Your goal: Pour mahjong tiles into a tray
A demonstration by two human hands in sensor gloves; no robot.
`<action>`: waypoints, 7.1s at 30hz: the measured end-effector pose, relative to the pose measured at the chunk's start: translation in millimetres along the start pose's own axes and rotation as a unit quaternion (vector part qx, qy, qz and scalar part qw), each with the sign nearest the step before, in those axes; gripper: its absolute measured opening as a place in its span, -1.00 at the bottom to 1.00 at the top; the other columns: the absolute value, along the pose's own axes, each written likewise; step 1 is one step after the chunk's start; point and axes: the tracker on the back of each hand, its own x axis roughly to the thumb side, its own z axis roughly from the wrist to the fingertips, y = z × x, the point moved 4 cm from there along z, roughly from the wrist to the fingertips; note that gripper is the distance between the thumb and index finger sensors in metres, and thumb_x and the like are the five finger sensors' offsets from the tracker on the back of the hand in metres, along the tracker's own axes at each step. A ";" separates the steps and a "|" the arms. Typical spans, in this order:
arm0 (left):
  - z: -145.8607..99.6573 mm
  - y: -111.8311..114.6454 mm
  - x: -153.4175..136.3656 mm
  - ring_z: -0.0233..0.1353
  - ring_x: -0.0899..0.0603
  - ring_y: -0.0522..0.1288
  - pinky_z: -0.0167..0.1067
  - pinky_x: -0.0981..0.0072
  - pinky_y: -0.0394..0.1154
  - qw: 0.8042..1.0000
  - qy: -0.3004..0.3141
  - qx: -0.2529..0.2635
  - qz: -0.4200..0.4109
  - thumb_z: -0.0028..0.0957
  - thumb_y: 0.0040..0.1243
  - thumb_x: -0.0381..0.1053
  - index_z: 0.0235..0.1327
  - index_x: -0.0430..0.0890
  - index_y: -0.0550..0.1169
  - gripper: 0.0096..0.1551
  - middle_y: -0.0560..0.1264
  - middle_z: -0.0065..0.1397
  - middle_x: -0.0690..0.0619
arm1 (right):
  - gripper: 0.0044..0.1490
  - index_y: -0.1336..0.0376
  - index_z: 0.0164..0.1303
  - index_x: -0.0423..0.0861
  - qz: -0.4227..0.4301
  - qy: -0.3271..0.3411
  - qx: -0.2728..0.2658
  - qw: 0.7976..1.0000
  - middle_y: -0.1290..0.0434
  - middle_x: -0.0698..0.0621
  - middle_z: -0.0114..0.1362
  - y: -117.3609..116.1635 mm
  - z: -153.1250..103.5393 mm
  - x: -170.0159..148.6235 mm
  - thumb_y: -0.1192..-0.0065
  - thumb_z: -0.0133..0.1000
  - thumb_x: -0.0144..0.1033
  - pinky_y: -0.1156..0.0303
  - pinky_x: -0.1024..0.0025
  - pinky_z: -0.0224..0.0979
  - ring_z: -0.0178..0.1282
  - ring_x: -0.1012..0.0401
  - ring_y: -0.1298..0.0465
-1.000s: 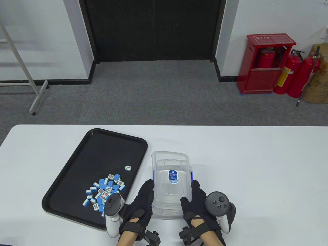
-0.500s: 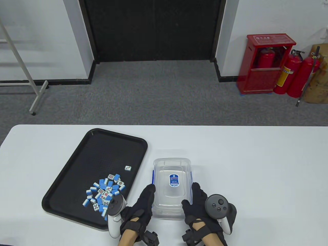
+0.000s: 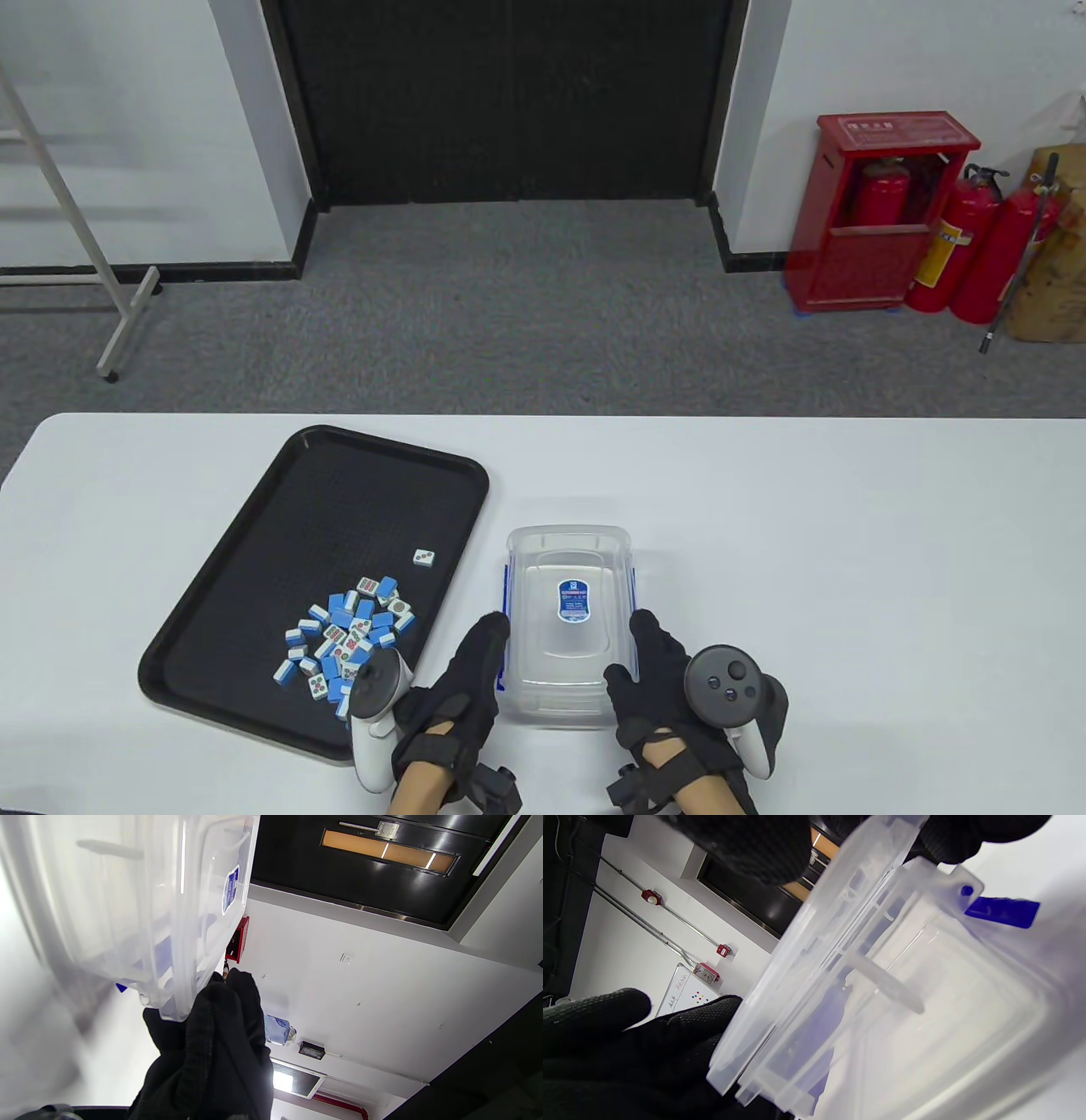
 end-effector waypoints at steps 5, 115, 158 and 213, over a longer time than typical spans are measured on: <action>-0.5 -0.8 -0.1 0.62 -0.35 -0.31 0.39 -0.26 -0.26 1.000 -0.001 0.000 0.008 0.24 -0.17 0.22 0.63 -0.13 0.01 -0.20 -0.09 0.68 -0.20 | -0.12 0.00 0.39 -0.39 0.007 -0.013 0.013 1.000 -0.10 -0.55 0.40 0.2 -0.3 -3.7 -0.25 -0.06 -0.37 -0.20 -0.37 0.18 0.25 -0.45 -0.24; -7.8 37.9 6.8 0.63 -0.36 -0.22 0.35 -0.38 -0.04 0.920 -0.013 -0.021 0.392 0.19 -0.09 0.20 0.63 -0.09 0.19 -0.24 -0.09 0.66 -0.15 | -0.09 0.07 0.46 -0.14 0.174 -0.181 0.023 0.968 -0.27 -0.54 0.07 -4.5 -5.5 -70.6 -0.25 0.00 -0.14 -0.43 -0.08 -0.10 -0.35 0.04 -0.48; -6.4 1.0 -33.8 0.11 -0.21 0.45 0.06 -0.01 0.42 0.975 -0.126 0.050 0.174 0.21 0.14 0.15 0.50 -0.23 -0.17 0.00 0.21 0.33 -0.24 | 0.00 0.17 0.43 -0.35 0.094 -0.176 0.064 0.978 -0.25 -0.53 0.08 8.6 -13.3 -70.8 -0.15 0.01 -0.08 -0.42 -0.10 -0.10 -0.33 0.02 -0.48; -1.3 26.8 0.8 -0.11 -0.27 0.62 -0.11 -0.12 0.52 0.900 -0.006 0.140 0.412 0.16 0.08 0.07 0.48 -0.25 0.28 -0.30 0.47 0.22 -0.32 | -0.01 0.27 0.41 -0.38 0.047 -0.167 0.057 0.983 -0.22 -0.54 0.09 -0.2 -10.8 -57.2 0.00 0.03 -0.11 -0.42 -0.10 -0.08 -0.31 0.02 -0.47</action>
